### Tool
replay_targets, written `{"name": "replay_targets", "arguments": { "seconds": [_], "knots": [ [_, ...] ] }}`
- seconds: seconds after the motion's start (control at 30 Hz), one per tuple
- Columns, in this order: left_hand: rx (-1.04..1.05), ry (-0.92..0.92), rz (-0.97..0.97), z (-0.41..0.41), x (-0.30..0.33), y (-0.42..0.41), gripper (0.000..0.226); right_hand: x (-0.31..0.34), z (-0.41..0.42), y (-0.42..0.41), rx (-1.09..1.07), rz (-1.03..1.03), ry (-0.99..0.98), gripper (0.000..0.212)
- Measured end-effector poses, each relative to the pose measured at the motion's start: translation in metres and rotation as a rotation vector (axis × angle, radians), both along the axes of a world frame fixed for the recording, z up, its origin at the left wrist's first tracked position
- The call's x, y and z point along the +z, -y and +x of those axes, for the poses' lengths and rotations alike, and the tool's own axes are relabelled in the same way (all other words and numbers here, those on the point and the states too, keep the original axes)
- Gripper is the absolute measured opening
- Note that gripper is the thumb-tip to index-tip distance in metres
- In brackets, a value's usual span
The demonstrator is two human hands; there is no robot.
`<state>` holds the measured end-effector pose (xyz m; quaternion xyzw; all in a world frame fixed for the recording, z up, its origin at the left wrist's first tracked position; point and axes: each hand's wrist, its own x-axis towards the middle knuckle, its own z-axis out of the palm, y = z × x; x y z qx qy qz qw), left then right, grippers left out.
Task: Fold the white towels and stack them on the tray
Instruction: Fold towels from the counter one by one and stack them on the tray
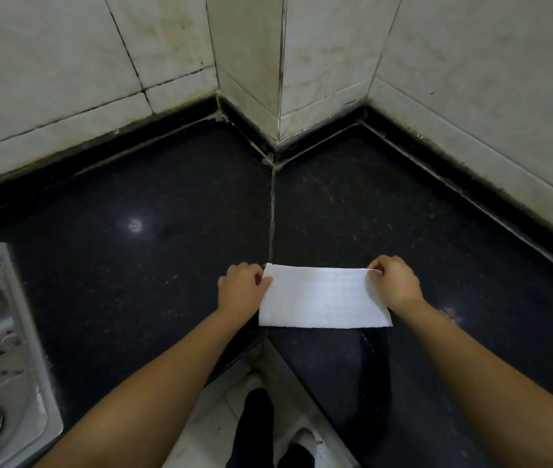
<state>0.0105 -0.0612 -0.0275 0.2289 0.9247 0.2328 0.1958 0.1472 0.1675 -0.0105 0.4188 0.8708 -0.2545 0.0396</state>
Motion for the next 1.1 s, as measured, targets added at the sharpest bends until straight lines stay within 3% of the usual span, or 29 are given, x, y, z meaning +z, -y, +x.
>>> {"name": "replay_targets", "arguments": {
  "seconds": [0.1, 0.17, 0.27, 0.37, 0.5, 0.57, 0.67, 0.77, 0.97, 1.1],
  "knots": [
    [0.001, -0.096, -0.037, 0.004, -0.008, -0.001, 0.021, -0.011, -0.005, 0.009, 0.079, 0.175, 0.114, 0.03],
    [0.037, -0.11, -0.04, 0.009, -0.01, 0.005, 0.034, -0.01, -0.019, 0.022, 0.193, 0.244, 0.089, 0.038],
    [0.04, -0.117, -0.12, 0.026, -0.014, 0.018, 0.055, -0.005, -0.056, 0.053, 0.429, 0.151, 0.004, 0.04],
    [-0.003, -0.159, -0.24, 0.039, -0.017, 0.028, 0.069, -0.005, -0.094, 0.09, 0.633, 0.065, 0.101, 0.043],
    [-0.006, -0.161, -0.231, 0.043, -0.018, 0.032, 0.068, -0.006, -0.115, 0.106, 0.716, 0.046, 0.315, 0.036],
    [-0.029, -0.108, -0.19, 0.042, -0.017, 0.032, 0.058, 0.003, -0.112, 0.101, 0.708, -0.08, 0.305, 0.033],
    [-0.043, 0.056, -0.001, 0.03, -0.004, 0.024, 0.029, 0.03, -0.097, 0.078, 0.578, -0.351, 0.105, 0.016],
    [0.013, 0.172, 0.306, 0.014, 0.03, -0.001, 0.008, 0.061, -0.08, 0.043, 0.44, -0.399, -0.142, 0.016],
    [-0.068, -0.023, 0.67, 0.006, 0.13, -0.066, 0.005, 0.138, -0.035, -0.013, 0.242, -0.328, -0.612, 0.02],
    [-0.16, -0.041, 0.779, 0.04, 0.148, -0.066, 0.007, 0.158, 0.012, -0.008, 0.231, -0.349, -0.762, 0.023]
  ]
}}
